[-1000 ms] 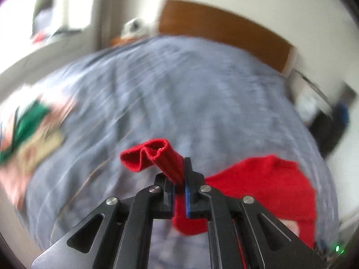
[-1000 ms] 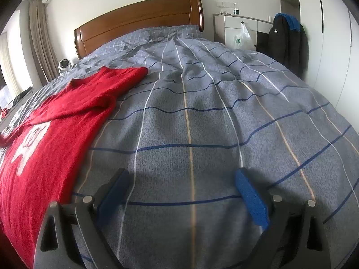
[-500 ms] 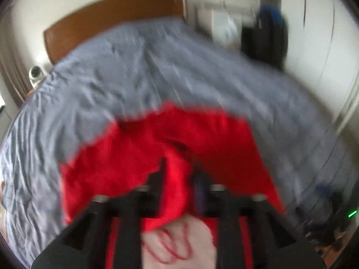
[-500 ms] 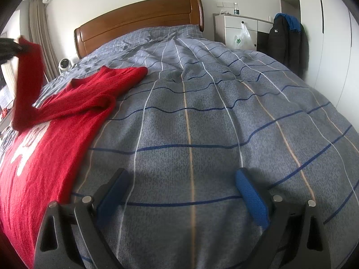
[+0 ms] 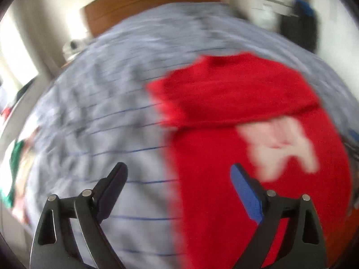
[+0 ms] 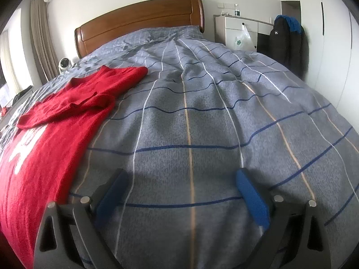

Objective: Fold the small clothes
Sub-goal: 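Grasp the other sleeve cuff with the left gripper and fold it across the body, then open the left gripper and lift it away from the sweater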

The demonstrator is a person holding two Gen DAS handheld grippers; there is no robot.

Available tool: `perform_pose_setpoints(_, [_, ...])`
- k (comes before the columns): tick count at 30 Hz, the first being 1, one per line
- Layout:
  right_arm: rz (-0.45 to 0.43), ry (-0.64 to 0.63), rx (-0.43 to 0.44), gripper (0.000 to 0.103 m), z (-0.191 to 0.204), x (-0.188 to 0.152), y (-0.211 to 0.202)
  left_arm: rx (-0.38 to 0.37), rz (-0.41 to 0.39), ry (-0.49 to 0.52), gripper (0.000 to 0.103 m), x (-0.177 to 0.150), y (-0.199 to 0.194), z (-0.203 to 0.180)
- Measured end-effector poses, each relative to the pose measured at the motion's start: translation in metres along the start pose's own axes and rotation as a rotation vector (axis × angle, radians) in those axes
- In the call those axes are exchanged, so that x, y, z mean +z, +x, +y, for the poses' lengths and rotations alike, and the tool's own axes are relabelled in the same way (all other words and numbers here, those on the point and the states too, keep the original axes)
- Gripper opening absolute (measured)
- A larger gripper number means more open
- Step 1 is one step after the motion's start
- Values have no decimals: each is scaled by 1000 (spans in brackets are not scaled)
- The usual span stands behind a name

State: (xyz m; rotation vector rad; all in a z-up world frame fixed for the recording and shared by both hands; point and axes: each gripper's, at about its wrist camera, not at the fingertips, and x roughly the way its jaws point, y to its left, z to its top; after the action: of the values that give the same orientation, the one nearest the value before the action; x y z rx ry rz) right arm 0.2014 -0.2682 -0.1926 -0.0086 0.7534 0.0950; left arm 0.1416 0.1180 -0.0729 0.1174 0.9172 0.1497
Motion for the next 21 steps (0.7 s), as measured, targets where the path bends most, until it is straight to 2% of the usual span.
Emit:
perform_pose_setpoints(3, [4, -3, -5, 96, 1, 1, 0, 18, 38, -112, 94, -1, 13, 47])
perform_pose_setpoints(5, [9, -8, -12, 96, 2, 2, 1, -18, 48, -142, 94, -2, 24, 59])
perform_pose_setpoints(6, [9, -10, -15, 96, 2, 2, 1, -36, 43, -134, 94, -1, 28, 54])
perform_pose_setpoints(9, [8, -11, -18, 96, 3, 2, 1, -111, 23, -25, 94, 3, 48, 27])
perform_pose_setpoints(11, [8, -12, -18, 96, 3, 2, 1, -106, 3, 56, 94, 12, 67, 6])
perform_pose_setpoints(12, [8, -12, -19, 96, 3, 2, 1, -76, -1, 73, 93, 18, 79, -1])
perform_pose_setpoints(15, [12, -11, -23, 96, 3, 2, 1, 32, -11, -29, 73, 38, 113, 11])
perform_pose_setpoints(16, [14, -11, -26, 96, 3, 2, 1, -2, -15, -106, 55, 38, 122, 24])
perform_pose_setpoints(17, [15, -12, -28, 96, 3, 2, 1, -82, -11, -166, 25, 34, 126, 36])
perform_pose_setpoints(18, [15, -12, -29, 96, 3, 2, 1, -161, -6, -206, 14, 28, 130, 41])
perform_pose_setpoints(19, [15, -12, -29, 96, 3, 2, 1, -158, -21, -182, 6, 20, 128, 36])
perform_pose_setpoints(20, [14, -13, -29, 96, 3, 2, 1, -122, -42, -141, 2, 15, 123, 31])
perform_pose_setpoints(21, [13, -13, -30, 96, 3, 2, 1, -95, -49, -106, 2, 10, 119, 27])
